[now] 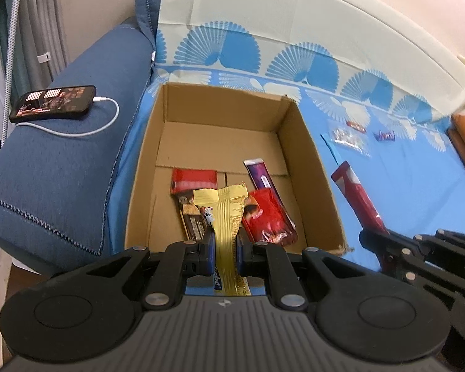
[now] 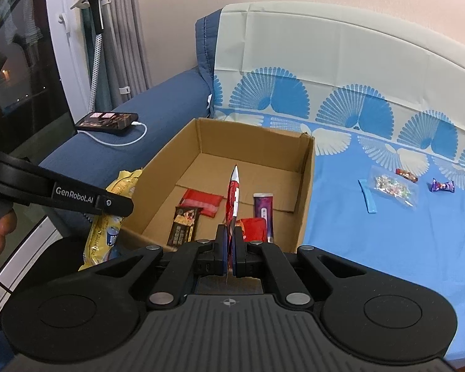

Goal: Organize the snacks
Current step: 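Carry the yellow bar and red stick pack over the box and lower them, then open both tools to drop the snacks and lift them from the box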

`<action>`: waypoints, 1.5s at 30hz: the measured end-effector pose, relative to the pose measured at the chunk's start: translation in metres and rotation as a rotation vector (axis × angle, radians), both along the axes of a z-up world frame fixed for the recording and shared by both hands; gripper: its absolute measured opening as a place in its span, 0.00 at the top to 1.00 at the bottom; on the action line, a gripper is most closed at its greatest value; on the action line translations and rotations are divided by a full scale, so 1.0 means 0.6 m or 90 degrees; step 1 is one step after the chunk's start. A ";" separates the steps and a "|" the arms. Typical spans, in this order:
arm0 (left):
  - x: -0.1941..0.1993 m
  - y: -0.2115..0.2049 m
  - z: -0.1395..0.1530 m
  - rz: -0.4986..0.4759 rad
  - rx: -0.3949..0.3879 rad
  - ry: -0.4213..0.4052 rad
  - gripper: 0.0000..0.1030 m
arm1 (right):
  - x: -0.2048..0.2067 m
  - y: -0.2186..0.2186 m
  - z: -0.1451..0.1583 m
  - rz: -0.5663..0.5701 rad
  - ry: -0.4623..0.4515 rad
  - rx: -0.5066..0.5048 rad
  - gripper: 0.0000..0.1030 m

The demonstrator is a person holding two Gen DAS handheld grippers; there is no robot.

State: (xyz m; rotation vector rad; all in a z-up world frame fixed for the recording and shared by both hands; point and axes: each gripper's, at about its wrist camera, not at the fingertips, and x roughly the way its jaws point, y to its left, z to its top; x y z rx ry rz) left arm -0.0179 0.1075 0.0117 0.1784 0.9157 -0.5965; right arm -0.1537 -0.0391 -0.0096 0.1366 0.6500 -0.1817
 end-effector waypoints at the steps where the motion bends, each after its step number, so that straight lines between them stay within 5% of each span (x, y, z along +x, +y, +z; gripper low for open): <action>1: 0.006 -0.003 0.000 0.002 -0.001 -0.001 0.87 | 0.006 -0.001 0.000 0.001 0.000 0.000 0.97; 14: 0.085 -0.048 -0.010 0.003 -0.004 -0.006 0.87 | 0.088 -0.028 -0.016 0.000 0.013 0.006 0.97; 40: 0.228 -0.139 -0.116 0.023 0.061 0.019 0.86 | 0.247 -0.107 -0.115 -0.013 0.077 0.043 0.95; 42: 0.235 -0.142 -0.120 0.027 0.072 0.015 0.63 | 0.255 -0.112 -0.119 -0.017 0.074 0.047 0.93; 44: 0.242 -0.139 -0.122 0.040 0.081 0.009 0.00 | 0.264 -0.117 -0.121 -0.012 0.080 0.048 0.69; 45: 0.241 -0.134 -0.121 0.049 0.080 -0.005 0.01 | 0.266 -0.118 -0.121 -0.013 0.083 0.050 0.42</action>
